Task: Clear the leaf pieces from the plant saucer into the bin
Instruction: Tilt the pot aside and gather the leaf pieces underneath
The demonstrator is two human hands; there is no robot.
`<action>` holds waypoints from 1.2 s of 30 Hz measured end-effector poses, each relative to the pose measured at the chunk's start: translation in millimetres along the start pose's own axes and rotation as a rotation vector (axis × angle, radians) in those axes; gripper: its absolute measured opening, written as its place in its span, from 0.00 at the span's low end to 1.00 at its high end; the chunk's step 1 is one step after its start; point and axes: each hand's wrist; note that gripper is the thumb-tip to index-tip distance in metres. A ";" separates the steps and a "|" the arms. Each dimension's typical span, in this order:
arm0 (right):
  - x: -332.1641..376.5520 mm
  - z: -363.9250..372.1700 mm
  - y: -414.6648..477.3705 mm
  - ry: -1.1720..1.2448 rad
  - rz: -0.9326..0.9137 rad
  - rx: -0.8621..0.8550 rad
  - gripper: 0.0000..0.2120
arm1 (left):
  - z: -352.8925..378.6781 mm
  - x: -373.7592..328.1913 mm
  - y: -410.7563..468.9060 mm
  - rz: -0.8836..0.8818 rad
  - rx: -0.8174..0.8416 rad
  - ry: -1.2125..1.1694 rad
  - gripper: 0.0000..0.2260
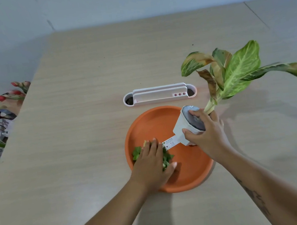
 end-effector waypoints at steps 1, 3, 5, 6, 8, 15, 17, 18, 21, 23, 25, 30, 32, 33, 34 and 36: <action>1.3 0.4 -0.5 -0.024 0.000 0.007 0.25 | 3.6 -0.6 -6.6 0.041 -0.025 -0.009 0.37; 2.0 1.3 -3.0 -0.062 -0.010 0.022 0.26 | 6.3 1.4 -12.2 0.062 -0.102 0.003 0.35; 0.4 2.1 -6.4 -0.092 -0.030 0.030 0.27 | 3.9 5.9 -8.6 -0.030 -0.131 0.009 0.37; -0.2 2.9 -7.8 -0.103 -0.036 0.034 0.27 | 2.7 7.8 -6.2 -0.084 -0.101 0.003 0.38; -0.2 3.2 -7.2 -0.091 -0.026 0.034 0.26 | 1.4 4.4 -4.7 -0.107 -0.024 -0.009 0.39; 10.9 14.6 2.4 -0.018 -0.090 0.093 0.27 | 7.8 -10.5 -22.0 -0.017 -0.145 0.026 0.42; 16.7 22.9 1.0 -0.098 -0.158 0.144 0.29 | 4.9 -3.1 -21.8 -0.104 -0.121 0.011 0.44; 19.5 27.1 0.3 -0.132 -0.184 0.165 0.29 | 5.3 -1.2 -21.8 -0.095 -0.082 0.012 0.43; 25.3 38.0 -1.1 -0.173 -0.262 0.186 0.30 | 7.5 -2.1 -24.6 0.009 -0.022 -0.100 0.42; 25.0 42.3 -2.0 -0.225 -0.320 0.190 0.30 | 7.4 -0.6 -27.7 0.049 -0.080 -0.175 0.42; 23.8 43.0 -3.6 -0.275 -0.342 0.216 0.30 | 4.9 3.1 -27.9 0.008 -0.137 -0.172 0.39; 18.0 32.6 -12.5 -0.369 -0.370 0.251 0.31 | -3.9 -2.3 -26.8 -0.076 0.044 -0.113 0.41; 8.3 22.3 -29.5 -0.342 -0.382 0.153 0.29 | -8.2 -8.5 -26.1 -0.055 0.056 -0.186 0.39; 1.5 17.4 -40.4 -0.312 -0.369 0.100 0.27 | -9.2 -9.0 -24.9 -0.052 0.038 -0.205 0.39; -4.2 14.4 -52.0 -0.275 -0.349 0.072 0.25 | -10.2 -7.2 -24.5 -0.058 0.023 -0.200 0.39; -12.7 15.5 -70.3 -0.262 -0.348 0.086 0.23 | -12.2 -0.8 -24.8 -0.080 0.041 -0.157 0.40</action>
Point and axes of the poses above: each hand's wrist, its own y-axis towards the middle knuckle, its own z-axis out of the palm, x = y × z, and after that the axes turned 5 degrees about y, right-handed
